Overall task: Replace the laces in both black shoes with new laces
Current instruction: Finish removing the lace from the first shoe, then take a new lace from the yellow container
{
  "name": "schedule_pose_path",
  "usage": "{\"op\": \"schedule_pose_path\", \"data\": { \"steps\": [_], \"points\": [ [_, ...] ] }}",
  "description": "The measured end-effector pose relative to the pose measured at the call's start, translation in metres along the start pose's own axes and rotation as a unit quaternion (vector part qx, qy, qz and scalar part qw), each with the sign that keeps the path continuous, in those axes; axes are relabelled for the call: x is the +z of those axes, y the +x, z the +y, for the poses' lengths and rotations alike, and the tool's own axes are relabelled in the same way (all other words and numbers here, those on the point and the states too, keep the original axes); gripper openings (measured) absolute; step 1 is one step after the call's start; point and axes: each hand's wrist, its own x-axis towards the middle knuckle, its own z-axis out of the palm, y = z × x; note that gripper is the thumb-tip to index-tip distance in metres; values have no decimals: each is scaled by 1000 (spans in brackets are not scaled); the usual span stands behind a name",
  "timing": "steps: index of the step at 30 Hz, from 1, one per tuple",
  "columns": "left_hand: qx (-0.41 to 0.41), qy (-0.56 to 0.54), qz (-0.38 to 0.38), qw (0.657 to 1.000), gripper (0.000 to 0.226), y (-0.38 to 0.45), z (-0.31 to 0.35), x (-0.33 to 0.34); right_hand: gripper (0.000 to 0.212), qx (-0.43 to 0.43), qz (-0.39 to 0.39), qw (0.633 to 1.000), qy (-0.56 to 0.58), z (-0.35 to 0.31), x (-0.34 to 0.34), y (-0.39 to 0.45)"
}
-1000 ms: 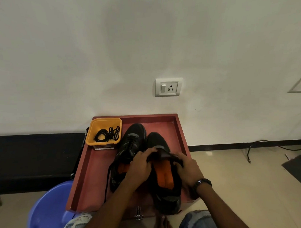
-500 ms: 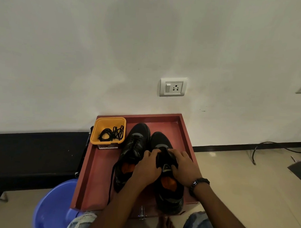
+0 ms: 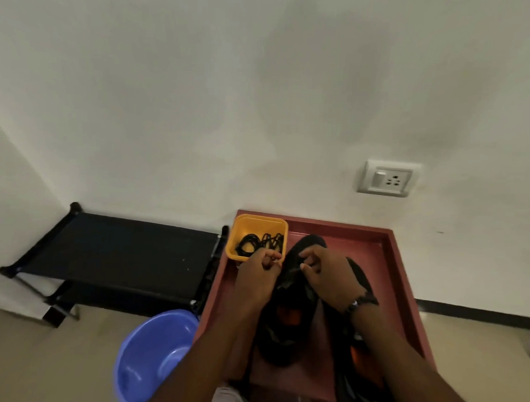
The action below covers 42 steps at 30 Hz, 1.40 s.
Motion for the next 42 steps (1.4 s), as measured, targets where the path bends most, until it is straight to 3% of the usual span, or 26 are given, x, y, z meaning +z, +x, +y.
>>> {"op": "schedule_pose_path", "data": {
  "steps": [4, 8, 11, 14, 20, 25, 30, 35, 38, 42],
  "points": [
    [-58, 7, 27, 998, 25, 32, -23, -32, 16, -31, -67, 991, -111, -40, 43, 67],
    [-69, 2, 8, 998, 31, 54, -41, -42, 27, -21, -124, 938, -323, -49, 74, 116],
    [-64, 2, -3, 998, 29, 63, -52, -44, 35, -4, -150, 906, -396, -45, 86, 135],
    [-60, -5, -20, 998, 29, 65, -58, -45, 27, -2, -165, 873, -460, -43, 95, 141],
    [-62, 8, -21, 998, 29, 65, -64, -50, 30, -8, -212, 844, -492, -41, 98, 139],
    [-45, 51, -35, 997, 32, 65, -62, -49, 47, -1, -287, 824, -489, -39, 93, 150],
    [-33, 64, -35, 997, 28, 68, -69, -51, 57, -10, -312, 808, -499, -35, 90, 158],
    [-26, 69, -29, 997, 27, 69, -73, -46, 51, -52, -333, 781, -526, -31, 95, 163],
    [-29, 63, -27, 997, 26, 68, -71, -47, 46, -66, -312, 797, -512, -31, 90, 160],
    [-42, 35, -26, 998, 24, 65, -62, -50, 41, -88, -206, 888, -402, -37, 53, 145]
  ]
}}
